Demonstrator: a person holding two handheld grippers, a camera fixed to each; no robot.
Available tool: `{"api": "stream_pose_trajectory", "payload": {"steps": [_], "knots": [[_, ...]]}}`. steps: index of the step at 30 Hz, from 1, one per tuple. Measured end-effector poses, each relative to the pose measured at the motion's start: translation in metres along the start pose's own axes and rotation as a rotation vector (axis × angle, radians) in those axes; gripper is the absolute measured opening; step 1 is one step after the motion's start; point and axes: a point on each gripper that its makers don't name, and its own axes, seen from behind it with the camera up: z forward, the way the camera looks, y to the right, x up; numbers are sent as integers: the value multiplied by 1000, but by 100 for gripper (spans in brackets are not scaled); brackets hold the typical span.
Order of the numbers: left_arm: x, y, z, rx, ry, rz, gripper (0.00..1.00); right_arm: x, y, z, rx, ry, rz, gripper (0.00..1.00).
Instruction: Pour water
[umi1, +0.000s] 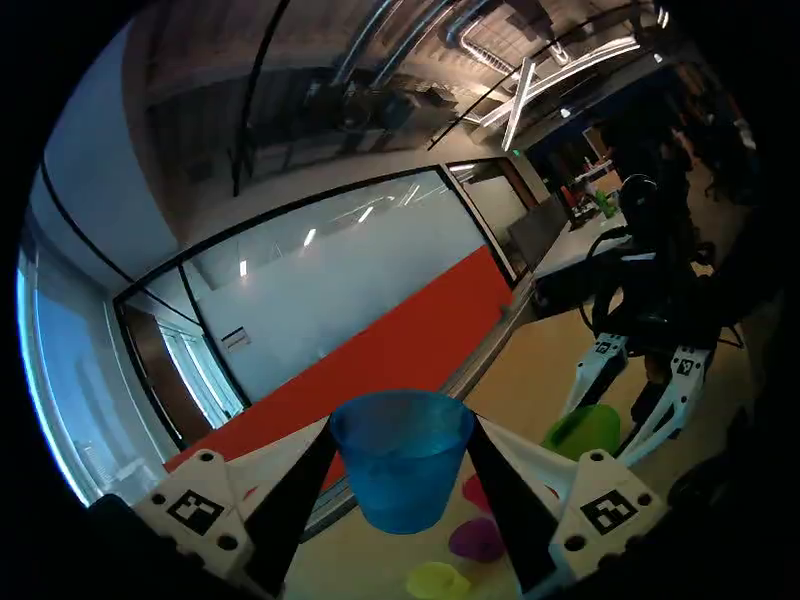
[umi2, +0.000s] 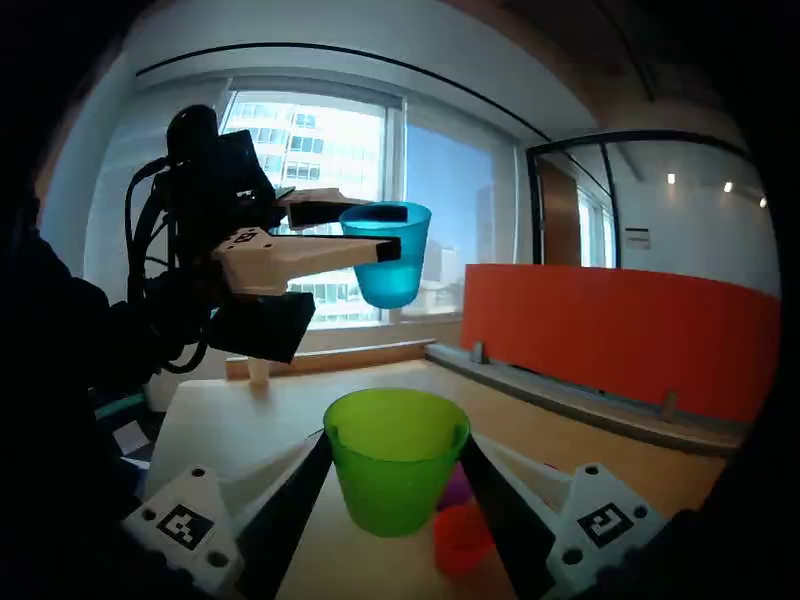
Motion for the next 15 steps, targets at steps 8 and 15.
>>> {"api": "stream_pose_trajectory", "payload": {"steps": [8,15], "knots": [[5,1,0,8,-4,76,88,0,-6,4,14,1,1,90],[11,3,-2,13,-2,133,88,1,-9,8,24,3,0,90]]}}
